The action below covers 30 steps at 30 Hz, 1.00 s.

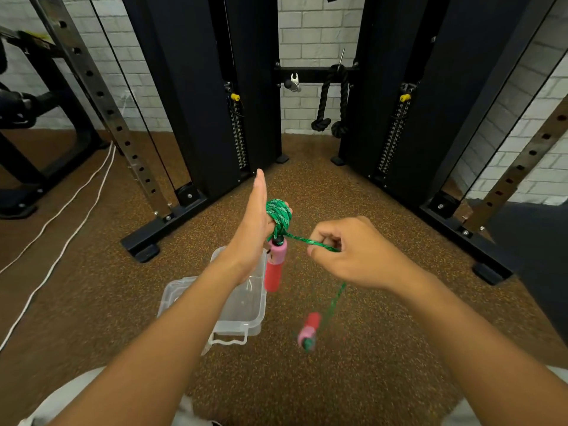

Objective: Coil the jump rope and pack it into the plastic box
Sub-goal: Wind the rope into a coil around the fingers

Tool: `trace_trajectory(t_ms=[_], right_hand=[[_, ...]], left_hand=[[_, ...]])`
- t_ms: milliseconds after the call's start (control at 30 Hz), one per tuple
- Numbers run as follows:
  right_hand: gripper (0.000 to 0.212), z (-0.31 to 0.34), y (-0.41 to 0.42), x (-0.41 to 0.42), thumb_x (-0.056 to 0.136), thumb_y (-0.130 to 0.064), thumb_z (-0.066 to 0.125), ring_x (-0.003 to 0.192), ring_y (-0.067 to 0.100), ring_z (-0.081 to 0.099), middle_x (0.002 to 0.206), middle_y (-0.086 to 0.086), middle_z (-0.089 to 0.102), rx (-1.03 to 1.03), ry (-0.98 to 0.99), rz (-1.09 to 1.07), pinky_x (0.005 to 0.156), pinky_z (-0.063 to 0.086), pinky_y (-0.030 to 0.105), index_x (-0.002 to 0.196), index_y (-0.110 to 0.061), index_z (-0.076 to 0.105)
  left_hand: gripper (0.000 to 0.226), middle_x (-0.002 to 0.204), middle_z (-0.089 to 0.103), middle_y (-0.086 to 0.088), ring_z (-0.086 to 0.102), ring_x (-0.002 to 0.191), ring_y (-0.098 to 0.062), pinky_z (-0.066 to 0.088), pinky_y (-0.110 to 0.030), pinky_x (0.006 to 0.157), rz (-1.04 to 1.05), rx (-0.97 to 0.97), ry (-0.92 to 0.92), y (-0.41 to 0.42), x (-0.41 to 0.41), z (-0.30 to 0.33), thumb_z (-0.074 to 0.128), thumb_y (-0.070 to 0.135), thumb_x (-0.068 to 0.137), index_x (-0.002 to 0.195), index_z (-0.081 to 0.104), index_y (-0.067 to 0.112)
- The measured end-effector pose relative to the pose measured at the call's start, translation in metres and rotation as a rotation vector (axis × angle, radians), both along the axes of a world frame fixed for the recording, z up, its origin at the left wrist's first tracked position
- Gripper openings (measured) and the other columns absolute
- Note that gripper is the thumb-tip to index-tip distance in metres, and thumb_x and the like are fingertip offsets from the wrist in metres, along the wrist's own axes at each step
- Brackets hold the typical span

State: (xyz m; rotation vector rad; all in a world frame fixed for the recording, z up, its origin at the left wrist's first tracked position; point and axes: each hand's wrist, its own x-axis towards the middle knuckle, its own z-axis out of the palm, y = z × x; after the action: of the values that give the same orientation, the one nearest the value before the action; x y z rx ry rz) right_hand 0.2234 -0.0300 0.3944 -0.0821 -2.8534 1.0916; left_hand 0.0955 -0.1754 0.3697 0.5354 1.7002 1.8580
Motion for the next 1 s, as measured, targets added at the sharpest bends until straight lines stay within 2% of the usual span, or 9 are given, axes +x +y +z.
trace_trajectory(t_ms=[100, 167, 267, 333, 400, 533, 700, 900, 1000], right_hand=[[0.020, 0.002, 0.001, 0.001, 0.096, -0.022, 0.067, 0.048, 0.003, 0.044, 0.059, 0.002, 0.062, -0.040, 0.052, 0.009, 0.052, 0.039, 0.010, 0.077, -0.016, 0.072], [0.017, 0.002, 0.002, 0.001, 0.096, -0.022, 0.069, 0.049, 0.001, 0.046, 0.059, -0.002, 0.062, -0.119, 0.074, 0.003, 0.051, 0.038, 0.009, 0.082, -0.016, 0.077], [0.016, 0.003, 0.005, 0.001, 0.095, -0.022, 0.070, 0.048, 0.001, 0.047, 0.062, -0.004, 0.067, -0.149, 0.122, -0.001, 0.048, 0.035, 0.010, 0.083, -0.018, 0.080], [0.016, 0.005, 0.007, 0.002, 0.095, -0.023, 0.069, 0.046, 0.002, 0.047, 0.062, -0.009, 0.069, -0.152, 0.138, 0.002, 0.048, 0.034, 0.010, 0.083, -0.020, 0.080], [0.014, 0.005, 0.009, 0.002, 0.095, -0.024, 0.069, 0.048, 0.000, 0.048, 0.063, -0.011, 0.069, -0.172, 0.158, -0.025, 0.049, 0.035, 0.010, 0.086, -0.021, 0.079], [0.012, 0.001, 0.013, 0.001, 0.094, -0.027, 0.070, 0.051, -0.001, 0.048, 0.066, -0.008, 0.068, -0.203, 0.183, -0.086, 0.051, 0.037, 0.013, 0.088, -0.024, 0.079], [0.015, -0.005, 0.018, -0.002, 0.096, -0.035, 0.066, 0.059, 0.013, 0.057, 0.074, -0.003, 0.073, -0.212, 0.180, -0.089, 0.059, 0.047, 0.033, 0.094, -0.028, 0.079], [0.019, -0.019, 0.019, -0.006, 0.102, -0.028, 0.058, 0.069, 0.026, 0.064, 0.078, 0.001, 0.071, -0.201, 0.133, -0.094, 0.068, 0.055, 0.046, 0.095, -0.022, 0.075], [0.021, -0.023, 0.018, -0.009, 0.105, -0.021, 0.054, 0.069, 0.013, 0.066, 0.082, 0.007, 0.072, -0.266, 0.100, -0.110, 0.071, 0.057, 0.034, 0.099, -0.018, 0.073]], left_hand=[[0.043, 0.167, 0.032, -0.003, 0.056, 0.133, -0.036, 0.031, -0.057, 0.120, 0.038, -0.211, 0.153, 0.005, 0.006, -0.002, 0.009, 0.093, 0.081, 0.119, 0.030, 0.091], [0.062, 0.160, 0.024, 0.028, 0.059, 0.121, -0.017, 0.038, -0.047, 0.110, -0.017, -0.311, 0.293, 0.002, 0.007, -0.005, 0.003, 0.096, 0.073, 0.134, 0.011, 0.086], [0.071, 0.167, 0.013, 0.020, 0.039, 0.143, -0.008, 0.028, -0.041, 0.113, -0.113, -0.398, 0.397, 0.000, 0.009, -0.007, -0.004, 0.088, 0.083, 0.150, 0.005, 0.069], [0.076, 0.158, 0.046, 0.007, 0.048, 0.139, -0.010, 0.032, -0.036, 0.113, -0.159, -0.385, 0.342, -0.003, 0.013, -0.001, -0.002, 0.086, 0.084, 0.154, 0.014, 0.062], [0.085, 0.112, 0.079, -0.009, 0.076, 0.104, -0.024, 0.049, -0.052, 0.106, -0.225, -0.348, 0.272, -0.006, 0.017, 0.005, 0.005, 0.091, 0.079, 0.155, 0.020, 0.057], [0.093, 0.083, 0.075, -0.024, 0.072, 0.070, -0.031, 0.060, -0.040, 0.082, -0.309, -0.254, 0.078, -0.005, 0.018, 0.013, 0.007, 0.087, 0.080, 0.160, 0.025, 0.042], [0.087, 0.075, 0.066, -0.021, 0.058, 0.057, -0.021, 0.052, -0.027, 0.058, -0.344, -0.090, -0.140, -0.009, 0.019, 0.024, 0.007, 0.081, 0.087, 0.157, 0.034, 0.038], [0.082, 0.079, 0.067, -0.019, 0.060, 0.064, -0.021, 0.055, -0.028, 0.065, -0.317, 0.116, -0.280, -0.012, 0.018, 0.024, 0.014, 0.077, 0.095, 0.159, 0.033, 0.030], [0.079, 0.100, 0.073, -0.023, 0.069, 0.081, -0.025, 0.055, -0.035, 0.085, -0.265, 0.260, -0.334, -0.011, 0.019, 0.023, 0.019, 0.076, 0.096, 0.159, 0.032, 0.032]])
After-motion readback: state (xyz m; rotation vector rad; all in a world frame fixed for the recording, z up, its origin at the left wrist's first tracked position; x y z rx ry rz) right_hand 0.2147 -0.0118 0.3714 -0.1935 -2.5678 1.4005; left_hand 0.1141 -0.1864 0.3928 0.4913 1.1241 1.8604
